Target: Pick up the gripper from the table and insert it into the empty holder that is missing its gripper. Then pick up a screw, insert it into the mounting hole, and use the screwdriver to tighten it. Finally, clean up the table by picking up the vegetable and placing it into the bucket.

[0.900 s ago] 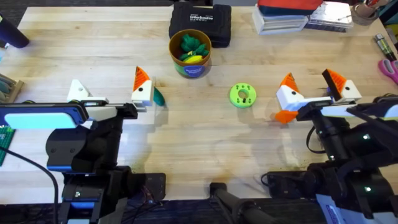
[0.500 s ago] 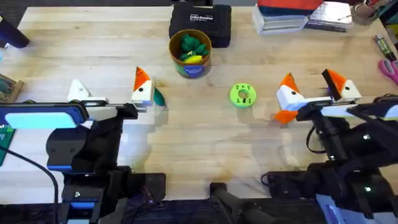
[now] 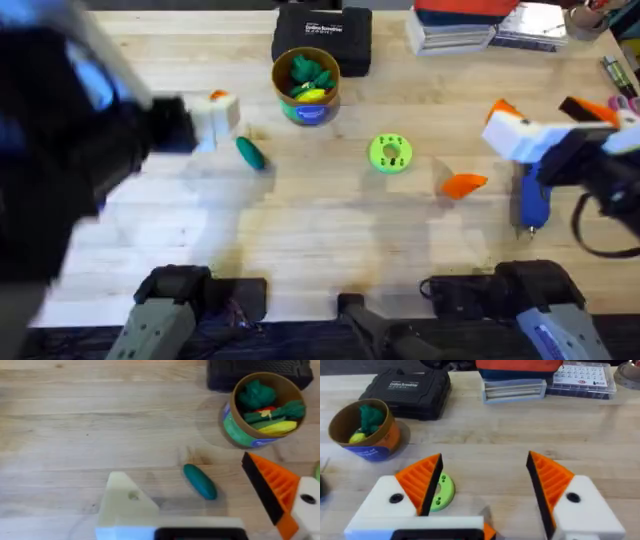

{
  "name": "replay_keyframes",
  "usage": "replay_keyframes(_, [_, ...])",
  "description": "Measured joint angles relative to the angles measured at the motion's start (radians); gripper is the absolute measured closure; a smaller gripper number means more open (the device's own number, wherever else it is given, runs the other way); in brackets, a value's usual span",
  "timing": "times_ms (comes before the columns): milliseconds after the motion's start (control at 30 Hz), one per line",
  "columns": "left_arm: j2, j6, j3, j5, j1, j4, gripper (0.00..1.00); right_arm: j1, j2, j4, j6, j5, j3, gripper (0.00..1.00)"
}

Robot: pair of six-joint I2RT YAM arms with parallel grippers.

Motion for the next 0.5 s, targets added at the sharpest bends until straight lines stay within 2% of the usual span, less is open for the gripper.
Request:
replay_keyframes(100, [0.155,0.000,0.081,0.091,0.000,-0.003,0.015,0.000,0.079,-0.011,0.001,-0.003,0.068,0.007])
replay_keyframes(200, [0.252,-0.009,0.099,0.150,0.000,-0.026,0.014,0.000,0.113,-0.012,0.004,-0.003,0.078,0.007])
replay_keyframes(300, [0.355,-0.089,0.098,0.185,0.000,-0.057,0.014,0.000,0.119,-0.015,0.005,-0.003,0.078,0.007])
replay_keyframes(433, [0.496,-0.193,0.069,0.213,0.000,-0.031,0.023,0.000,0.119,-0.016,0.005,-0.003,0.078,0.008])
replay_keyframes(500, [0.558,-0.222,0.048,0.218,-0.002,-0.014,0.188,0.000,0.119,-0.014,0.003,-0.003,0.078,0.009])
